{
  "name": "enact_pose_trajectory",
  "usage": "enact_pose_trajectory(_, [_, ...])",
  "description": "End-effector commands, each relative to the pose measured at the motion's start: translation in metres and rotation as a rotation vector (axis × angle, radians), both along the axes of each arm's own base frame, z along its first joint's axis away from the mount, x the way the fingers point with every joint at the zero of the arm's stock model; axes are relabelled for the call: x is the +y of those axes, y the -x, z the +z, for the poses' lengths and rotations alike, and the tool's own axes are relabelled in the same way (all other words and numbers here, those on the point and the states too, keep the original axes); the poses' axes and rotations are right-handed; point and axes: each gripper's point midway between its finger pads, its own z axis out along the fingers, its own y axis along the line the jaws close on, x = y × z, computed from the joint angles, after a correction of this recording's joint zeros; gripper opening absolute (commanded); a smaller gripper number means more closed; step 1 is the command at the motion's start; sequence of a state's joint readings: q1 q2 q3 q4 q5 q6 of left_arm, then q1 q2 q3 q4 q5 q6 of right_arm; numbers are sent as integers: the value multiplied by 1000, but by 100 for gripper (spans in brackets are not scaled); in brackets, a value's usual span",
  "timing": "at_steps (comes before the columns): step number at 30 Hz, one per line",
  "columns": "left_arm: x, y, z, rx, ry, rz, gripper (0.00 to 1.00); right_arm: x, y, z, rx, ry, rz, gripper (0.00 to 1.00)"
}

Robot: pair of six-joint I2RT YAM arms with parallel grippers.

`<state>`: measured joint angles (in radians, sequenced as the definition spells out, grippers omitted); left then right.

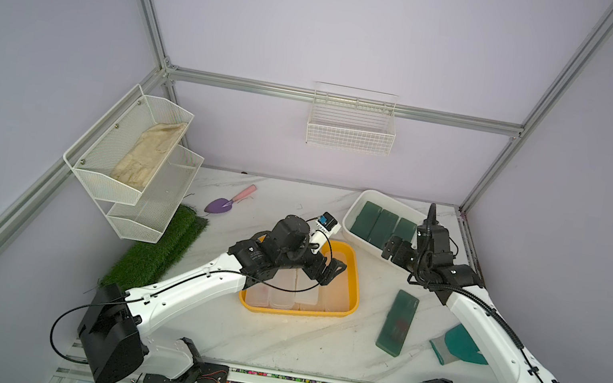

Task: Place the pencil cases by color into the storage box
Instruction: Pick up the pencil case from the center of the board.

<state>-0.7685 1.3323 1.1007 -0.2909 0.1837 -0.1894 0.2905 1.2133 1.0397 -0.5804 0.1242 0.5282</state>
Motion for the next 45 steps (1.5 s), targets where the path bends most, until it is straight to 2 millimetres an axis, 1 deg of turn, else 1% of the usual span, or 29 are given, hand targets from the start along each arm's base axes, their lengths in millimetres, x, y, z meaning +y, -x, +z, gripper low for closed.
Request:
enact_pose_trajectory(1, [-6,4,0,-62,3,-19,100,-13,22,-8,44,23,-68,97])
enact_pose_trajectory(2, [-9,5,-1,-63,3,-25,100,-17,28,-13,57,26,-83,97])
enact_pose_trajectory(6, [-18,10,-6,-65,5,-53,100,-22,41,-30,125,28,-122,97])
enact_pose_trajectory(11, [-31,17,-10,-77,3,-101,100,-26,51,-49,207,52,-151,97])
enact_pose_trajectory(20, [-44,29,-15,-92,23,-171,100,-33,71,-81,325,60,-207,97])
enact_pose_trajectory(28, [-44,33,-18,-96,29,-191,100,-31,87,-111,418,35,-221,97])
enact_pose_trajectory(33, [-44,37,-21,-100,33,-209,100,-32,90,-125,451,58,-210,97])
enact_pose_trajectory(36, [-45,39,-21,-102,43,-225,100,-36,90,-133,472,60,-207,97])
enact_pose_trajectory(42, [-45,44,-16,-120,71,-243,100,-53,95,-143,492,7,-233,97])
enact_pose_trajectory(45, [-46,44,-17,-120,71,-249,100,-51,96,-148,505,-5,-229,97])
